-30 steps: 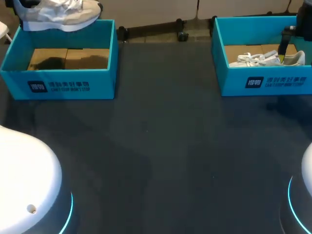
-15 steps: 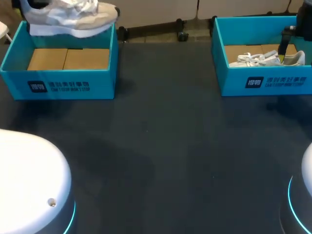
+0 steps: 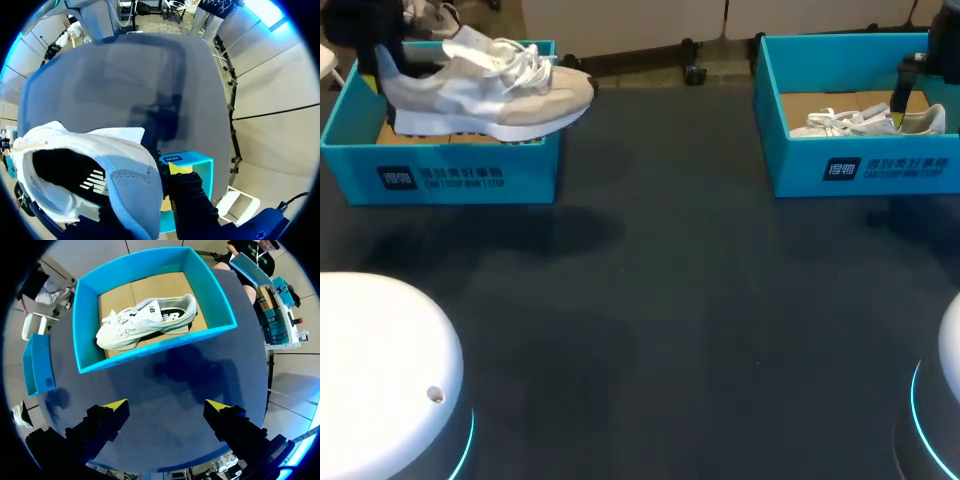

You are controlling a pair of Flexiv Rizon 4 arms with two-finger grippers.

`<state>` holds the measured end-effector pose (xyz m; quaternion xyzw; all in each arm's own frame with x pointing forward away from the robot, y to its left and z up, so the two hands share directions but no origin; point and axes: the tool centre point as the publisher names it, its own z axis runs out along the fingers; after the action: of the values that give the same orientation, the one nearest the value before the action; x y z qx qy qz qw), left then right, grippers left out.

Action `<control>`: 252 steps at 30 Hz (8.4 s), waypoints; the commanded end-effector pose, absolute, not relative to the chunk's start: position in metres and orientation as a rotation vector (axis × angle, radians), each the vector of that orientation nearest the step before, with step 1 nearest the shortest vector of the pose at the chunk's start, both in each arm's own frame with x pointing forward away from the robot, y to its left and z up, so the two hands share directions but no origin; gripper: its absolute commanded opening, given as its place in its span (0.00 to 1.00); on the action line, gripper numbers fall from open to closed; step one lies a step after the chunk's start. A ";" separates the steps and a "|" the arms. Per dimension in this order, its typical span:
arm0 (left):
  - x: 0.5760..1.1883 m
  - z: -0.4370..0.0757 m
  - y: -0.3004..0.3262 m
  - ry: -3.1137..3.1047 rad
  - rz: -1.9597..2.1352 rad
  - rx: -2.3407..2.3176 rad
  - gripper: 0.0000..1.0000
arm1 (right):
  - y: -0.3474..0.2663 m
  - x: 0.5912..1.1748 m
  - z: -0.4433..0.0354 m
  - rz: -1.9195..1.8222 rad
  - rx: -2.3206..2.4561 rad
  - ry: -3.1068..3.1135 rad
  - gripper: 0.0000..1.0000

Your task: Take the shoe out of the shoebox, open the shoe tongue, remove and reinsert the insole, then place the shoe into the shoebox

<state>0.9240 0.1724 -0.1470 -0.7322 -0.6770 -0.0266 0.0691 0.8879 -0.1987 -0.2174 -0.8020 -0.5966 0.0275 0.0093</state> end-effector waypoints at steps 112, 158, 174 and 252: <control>0.687 -0.392 -0.103 -2.055 -0.222 -2.200 0.00 | -0.198 0.887 -0.218 0.085 -2.508 -1.863 1.00; 0.642 -0.231 -0.031 -2.669 0.717 -1.668 1.00 | -0.198 0.887 -0.218 0.085 -2.508 -1.863 1.00; 0.653 -0.230 -0.011 -2.826 0.911 -1.101 1.00 | -0.201 0.891 -0.205 0.075 -2.597 -1.802 1.00; 0.653 -0.339 -0.014 -2.706 1.370 -0.401 1.00 | -0.060 0.755 -0.197 -0.131 -2.650 -1.822 1.00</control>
<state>0.6510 -0.0140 -0.3317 -0.1330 -0.8861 0.4422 0.0411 0.7543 -0.0605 -0.1961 -0.8227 -0.5657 -0.0402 -0.0387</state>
